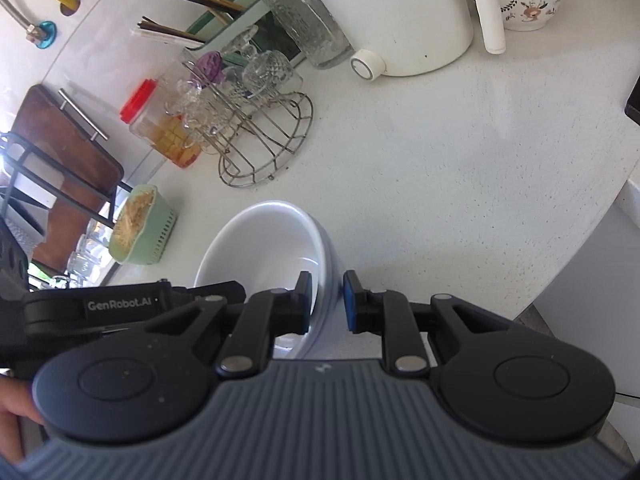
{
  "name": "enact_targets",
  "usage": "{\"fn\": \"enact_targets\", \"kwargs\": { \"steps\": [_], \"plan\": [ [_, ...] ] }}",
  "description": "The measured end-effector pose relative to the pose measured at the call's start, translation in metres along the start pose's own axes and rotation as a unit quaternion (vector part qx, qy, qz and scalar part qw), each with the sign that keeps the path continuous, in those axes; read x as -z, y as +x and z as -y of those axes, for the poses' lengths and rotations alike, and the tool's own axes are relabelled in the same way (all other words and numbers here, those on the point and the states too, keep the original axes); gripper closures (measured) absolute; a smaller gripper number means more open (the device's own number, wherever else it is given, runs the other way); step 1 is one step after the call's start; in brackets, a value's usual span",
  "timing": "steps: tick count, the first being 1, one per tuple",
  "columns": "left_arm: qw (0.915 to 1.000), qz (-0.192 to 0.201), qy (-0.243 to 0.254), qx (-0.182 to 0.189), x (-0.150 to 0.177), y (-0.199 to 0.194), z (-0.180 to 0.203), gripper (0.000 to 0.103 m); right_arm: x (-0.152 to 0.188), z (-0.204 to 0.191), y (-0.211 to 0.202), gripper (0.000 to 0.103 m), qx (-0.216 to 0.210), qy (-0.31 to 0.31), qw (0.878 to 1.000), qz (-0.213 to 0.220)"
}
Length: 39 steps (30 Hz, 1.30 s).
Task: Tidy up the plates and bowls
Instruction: 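Lower the white ceramic bowl onto the stacked plates with both tools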
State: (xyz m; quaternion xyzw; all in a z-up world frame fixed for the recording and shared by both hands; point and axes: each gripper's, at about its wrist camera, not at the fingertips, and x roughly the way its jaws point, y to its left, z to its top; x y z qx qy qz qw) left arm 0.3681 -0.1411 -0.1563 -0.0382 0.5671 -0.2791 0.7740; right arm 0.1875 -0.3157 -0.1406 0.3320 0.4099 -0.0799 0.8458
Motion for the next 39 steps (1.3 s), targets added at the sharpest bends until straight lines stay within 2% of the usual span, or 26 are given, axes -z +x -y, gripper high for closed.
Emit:
{"fn": "enact_targets", "kwargs": {
  "steps": [5, 10, 19, 29, 39],
  "plan": [
    [0.9998, 0.004, -0.018, 0.0, -0.001, -0.016, -0.001, 0.077, -0.002, -0.007, -0.008, 0.083, -0.007, 0.009, 1.0, -0.001],
    [0.9994, 0.013, -0.03, -0.007, 0.002, -0.036, 0.0, 0.07, -0.001, -0.02, -0.018, 0.083, -0.015, 0.01, 1.0, -0.003],
    [0.9987, 0.033, -0.039, -0.002, 0.004, -0.072, -0.016, 0.069, 0.001, -0.039, -0.026, 0.083, -0.048, 0.006, 0.999, -0.014],
    [0.9954, 0.058, -0.076, 0.0, 0.021, -0.11, -0.057, 0.069, 0.012, -0.076, -0.023, 0.083, -0.078, -0.024, 0.996, -0.037],
    [0.9898, 0.085, -0.112, -0.023, 0.042, -0.145, -0.108, 0.069, 0.036, -0.126, -0.003, 0.083, -0.1, -0.063, 0.991, -0.068]
  ]
}}
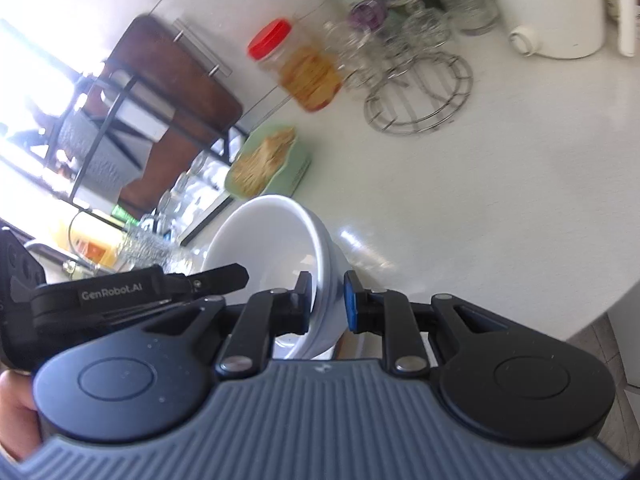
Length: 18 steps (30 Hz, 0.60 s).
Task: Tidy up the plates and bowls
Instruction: 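Lower the white ceramic bowl onto the stacked plates with both tools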
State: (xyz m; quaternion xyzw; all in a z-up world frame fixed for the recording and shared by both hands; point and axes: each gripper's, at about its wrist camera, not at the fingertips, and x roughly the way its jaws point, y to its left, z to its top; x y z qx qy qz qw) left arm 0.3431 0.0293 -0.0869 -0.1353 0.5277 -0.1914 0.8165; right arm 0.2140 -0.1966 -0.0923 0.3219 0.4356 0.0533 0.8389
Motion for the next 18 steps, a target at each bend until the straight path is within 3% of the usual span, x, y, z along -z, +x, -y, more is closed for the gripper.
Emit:
{"fn": "enact_targets", "kwargs": {
  "steps": [7, 18],
  "plan": [
    [0.9996, 0.01, -0.024, -0.011, 0.004, -0.009, -0.043, 0.069, 0.016, -0.027, 0.028, 0.083, 0.009, -0.012, 0.999, -0.03],
    [0.9984, -0.018, -0.052, -0.015, 0.016, 0.012, -0.092, 0.069, 0.02, -0.042, 0.068, 0.083, 0.034, -0.033, 0.997, -0.053]
  ]
}}
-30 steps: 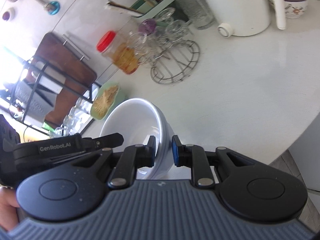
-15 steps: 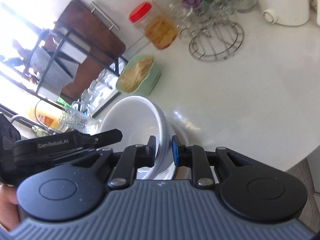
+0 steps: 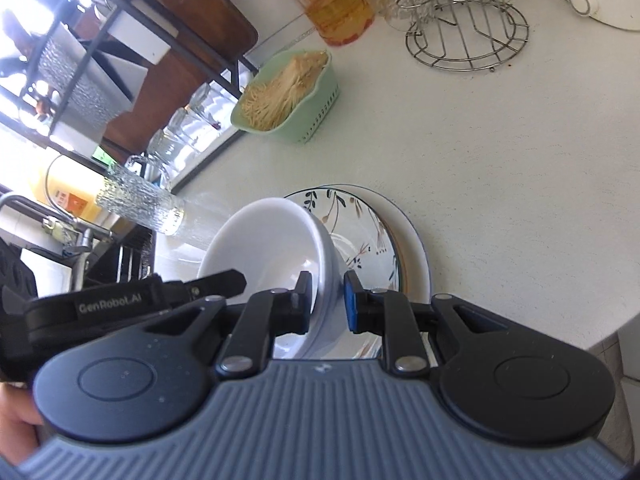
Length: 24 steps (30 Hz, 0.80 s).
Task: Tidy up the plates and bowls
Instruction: 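Lower the white ceramic bowl onto the stacked plates with both tools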
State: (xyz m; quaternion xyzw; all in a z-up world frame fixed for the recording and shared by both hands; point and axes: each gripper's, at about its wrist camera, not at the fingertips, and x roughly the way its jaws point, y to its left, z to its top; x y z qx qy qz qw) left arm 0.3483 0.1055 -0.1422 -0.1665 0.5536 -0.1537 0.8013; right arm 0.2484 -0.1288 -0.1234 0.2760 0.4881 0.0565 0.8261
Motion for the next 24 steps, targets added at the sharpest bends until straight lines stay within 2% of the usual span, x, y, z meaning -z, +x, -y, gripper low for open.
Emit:
{"fn": "enact_targets", "kwargs": {
  "steps": [9, 24],
  "plan": [
    [0.9998, -0.012, 0.013, 0.003, 0.0, 0.015, -0.002, 0.069, -0.004, -0.002, 0.016, 0.081, 0.028, -0.017, 0.999, 0.004],
    [0.9983, -0.034, 0.047, -0.01, -0.006, 0.029, 0.003, 0.069, 0.003, 0.003, 0.019, 0.081, 0.038, 0.006, 0.999, 0.013]
  ]
}}
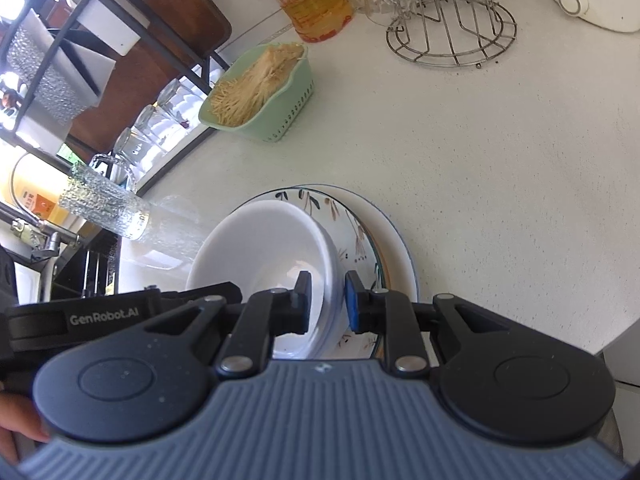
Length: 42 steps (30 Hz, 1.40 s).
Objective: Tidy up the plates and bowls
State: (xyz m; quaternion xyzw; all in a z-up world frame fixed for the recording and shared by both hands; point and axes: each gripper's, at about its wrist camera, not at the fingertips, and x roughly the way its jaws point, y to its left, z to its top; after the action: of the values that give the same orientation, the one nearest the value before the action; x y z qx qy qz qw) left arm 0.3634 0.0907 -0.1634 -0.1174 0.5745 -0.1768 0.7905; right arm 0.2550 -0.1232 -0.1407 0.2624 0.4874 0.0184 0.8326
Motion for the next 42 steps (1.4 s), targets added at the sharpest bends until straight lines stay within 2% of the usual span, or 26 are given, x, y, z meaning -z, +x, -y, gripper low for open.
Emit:
{"fn": "enact_targets", "kwargs": {
  "steps": [2, 4, 12, 18, 21, 22, 23, 24, 25, 26, 27, 30, 42],
  "plan": [
    [1.0, 0.0, 0.004, -0.006, 0.0, 0.001, 0.0, 0.067, 0.0, -0.001, -0.001, 0.081, 0.002, -0.005, 1.0, 0.004],
    [0.9999, 0.005, 0.01, -0.007, 0.0, -0.001, 0.0, 0.058, 0.001, -0.003, -0.004, 0.081, 0.005, -0.011, 1.0, 0.01],
    [0.9979, 0.039, 0.049, -0.02, 0.0, -0.031, 0.011, 0.058, -0.001, -0.012, -0.03, 0.081, 0.006, -0.027, 0.998, 0.053],
    [0.9937, 0.09, 0.061, -0.028, 0.009, -0.073, 0.031, 0.058, -0.006, -0.02, -0.068, 0.081, -0.003, -0.069, 0.993, 0.1],
    [0.9906, 0.117, 0.062, -0.035, 0.017, -0.095, 0.042, 0.054, -0.005, -0.022, -0.09, 0.081, -0.011, -0.095, 0.988, 0.124],
    [0.9896, 0.125, 0.061, -0.037, 0.021, -0.103, 0.047, 0.05, -0.004, -0.023, -0.097, 0.075, -0.011, -0.103, 0.986, 0.129],
    [0.9887, 0.131, 0.061, -0.038, 0.024, -0.11, 0.051, 0.046, -0.003, -0.022, -0.103, 0.055, -0.013, -0.11, 0.985, 0.136],
    [0.9873, 0.14, 0.063, -0.042, 0.03, -0.116, 0.056, 0.035, 0.0, -0.02, -0.111, 0.042, -0.013, -0.116, 0.982, 0.147],
    [0.986, 0.146, 0.066, -0.046, 0.035, -0.122, 0.061, 0.026, 0.003, -0.018, -0.117, 0.022, -0.009, -0.121, 0.98, 0.158],
    [0.9851, 0.15, 0.069, -0.049, 0.039, -0.127, 0.066, 0.021, 0.006, -0.018, -0.124, 0.016, -0.003, -0.127, 0.978, 0.168],
    [0.9845, 0.151, 0.072, -0.053, 0.044, -0.131, 0.07, 0.014, 0.009, -0.016, -0.129, 0.017, 0.004, -0.134, 0.976, 0.172],
    [0.9807, 0.167, 0.07, -0.074, 0.06, -0.146, 0.083, 0.007, 0.017, -0.006, -0.143, 0.018, 0.001, -0.148, 0.974, 0.173],
    [0.9665, 0.213, 0.074, -0.122, 0.156, -0.19, 0.13, 0.003, 0.07, 0.023, -0.208, 0.018, -0.019, -0.181, 0.962, 0.201]
  ]
}}
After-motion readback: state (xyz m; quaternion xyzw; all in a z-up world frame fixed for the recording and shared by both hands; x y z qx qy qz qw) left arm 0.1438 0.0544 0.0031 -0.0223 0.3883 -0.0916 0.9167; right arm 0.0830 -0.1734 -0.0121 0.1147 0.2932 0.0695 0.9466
